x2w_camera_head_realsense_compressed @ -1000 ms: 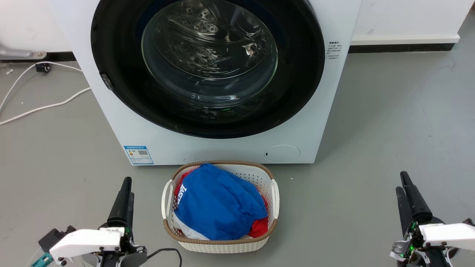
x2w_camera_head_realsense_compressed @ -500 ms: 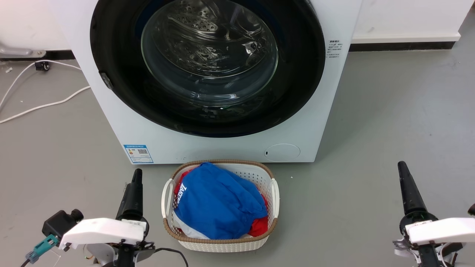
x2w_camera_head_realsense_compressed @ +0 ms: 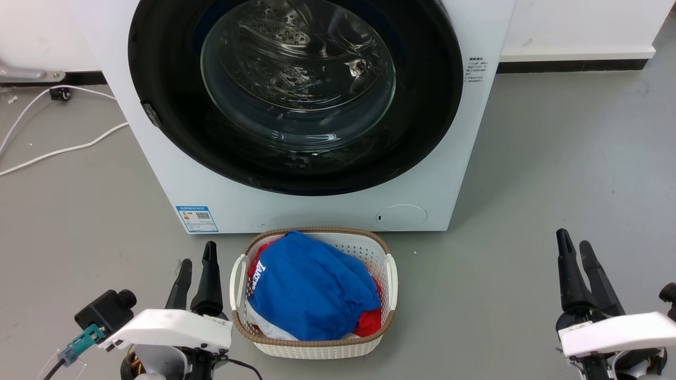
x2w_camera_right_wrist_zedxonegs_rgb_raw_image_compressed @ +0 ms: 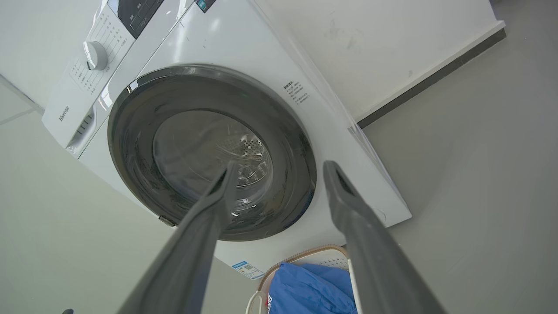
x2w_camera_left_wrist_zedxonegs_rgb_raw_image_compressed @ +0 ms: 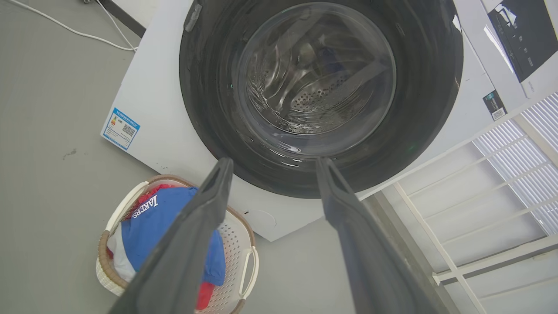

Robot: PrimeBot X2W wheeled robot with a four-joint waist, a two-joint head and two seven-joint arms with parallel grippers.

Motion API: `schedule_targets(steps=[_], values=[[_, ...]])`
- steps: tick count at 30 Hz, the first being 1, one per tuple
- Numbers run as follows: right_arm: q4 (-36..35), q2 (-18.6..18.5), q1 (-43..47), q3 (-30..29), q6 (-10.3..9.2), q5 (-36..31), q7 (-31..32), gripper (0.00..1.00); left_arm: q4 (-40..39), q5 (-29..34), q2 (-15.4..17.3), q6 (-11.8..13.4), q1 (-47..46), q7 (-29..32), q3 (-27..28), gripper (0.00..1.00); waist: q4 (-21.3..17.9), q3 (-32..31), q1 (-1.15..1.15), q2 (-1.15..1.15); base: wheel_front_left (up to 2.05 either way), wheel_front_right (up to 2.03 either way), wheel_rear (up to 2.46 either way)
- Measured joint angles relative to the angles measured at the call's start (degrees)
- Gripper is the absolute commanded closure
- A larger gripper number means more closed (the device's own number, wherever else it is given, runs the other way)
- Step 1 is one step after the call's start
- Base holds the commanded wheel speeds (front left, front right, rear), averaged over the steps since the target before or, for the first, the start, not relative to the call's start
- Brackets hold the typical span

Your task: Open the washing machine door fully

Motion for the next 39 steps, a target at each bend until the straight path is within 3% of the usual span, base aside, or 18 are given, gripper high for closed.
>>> schedule_targets(steps=[20,39], values=[[-3.6,0.0,2.4,0.2,0.00,-12.8,-3.5,0.00,-3.3,14.2,2.4,4.9,0.4,-3.5,-5.5,0.00,0.1,0.1,0.00,0.00,0.00,0.00,0.00],[-6.8,0.0,4.0,0.9,0.01,-22.2,-6.4,0.00,-4.5,24.8,2.5,5.7,1.5,-6.4,-7.6,0.00,0.3,0.2,0.00,0.00,0.00,0.00,0.00]])
